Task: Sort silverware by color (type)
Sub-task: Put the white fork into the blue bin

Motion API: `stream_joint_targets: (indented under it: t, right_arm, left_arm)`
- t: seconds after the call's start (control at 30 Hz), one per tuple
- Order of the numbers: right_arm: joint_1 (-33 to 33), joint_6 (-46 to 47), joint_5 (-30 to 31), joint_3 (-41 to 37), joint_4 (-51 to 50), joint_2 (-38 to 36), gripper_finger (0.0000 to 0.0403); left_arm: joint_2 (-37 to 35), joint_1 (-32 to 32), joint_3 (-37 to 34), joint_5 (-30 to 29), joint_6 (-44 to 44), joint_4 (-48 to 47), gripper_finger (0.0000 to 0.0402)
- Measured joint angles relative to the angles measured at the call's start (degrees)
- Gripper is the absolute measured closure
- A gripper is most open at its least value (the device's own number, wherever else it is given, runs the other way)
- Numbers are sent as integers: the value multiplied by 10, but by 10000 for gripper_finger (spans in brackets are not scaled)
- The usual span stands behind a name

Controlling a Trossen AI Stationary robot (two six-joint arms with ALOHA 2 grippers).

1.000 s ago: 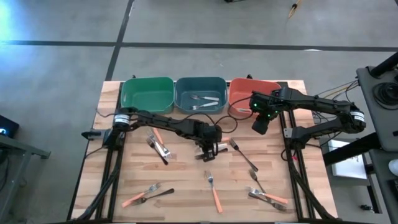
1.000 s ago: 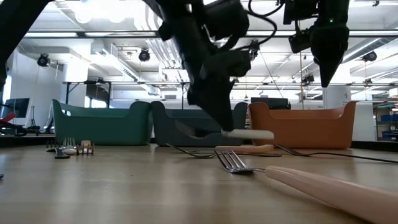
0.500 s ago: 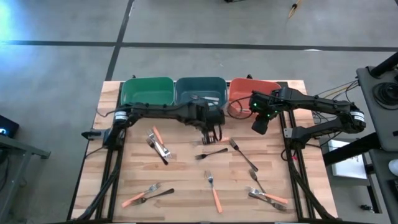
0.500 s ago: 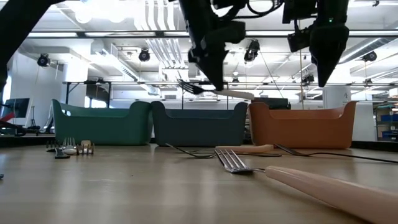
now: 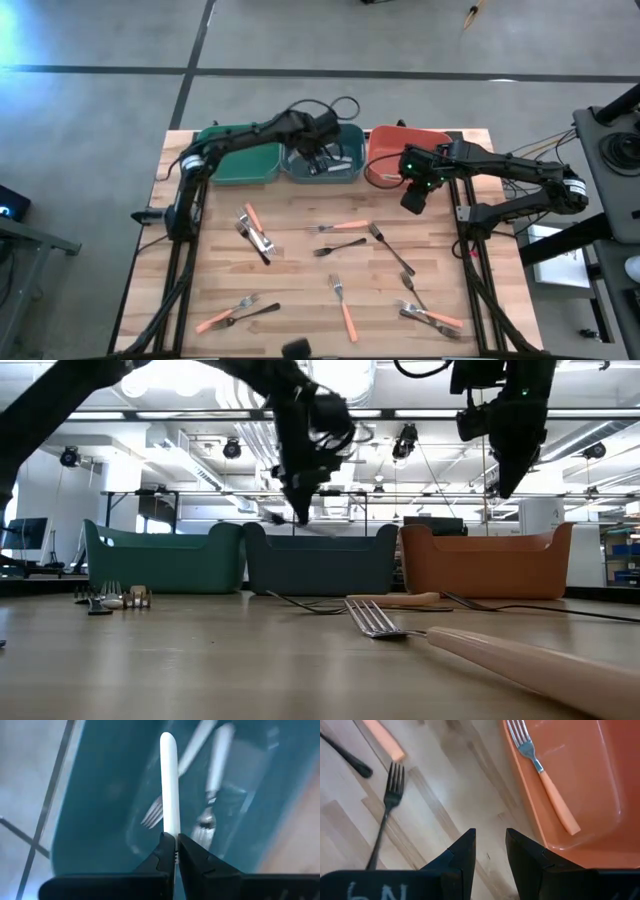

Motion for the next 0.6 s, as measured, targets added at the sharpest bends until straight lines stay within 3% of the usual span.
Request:
stream_joint_targets:
  t: [0.13,0.27,0.5,0.6]
  right_arm:
    - [0,17,0,0,20,0,305]
    - [0,27,0,0,39,0,305]
    - [0,57,0,0,52,0,305]
    - [0,59,0,0,52,0,305]
  left_arm:
    - [0,32,-15,30,21,4,401]
    - [0,53,-15,107,22,11,401]
    - [0,71,-12,119,33,11,378]
    - [0,74,-12,154,45,10,360]
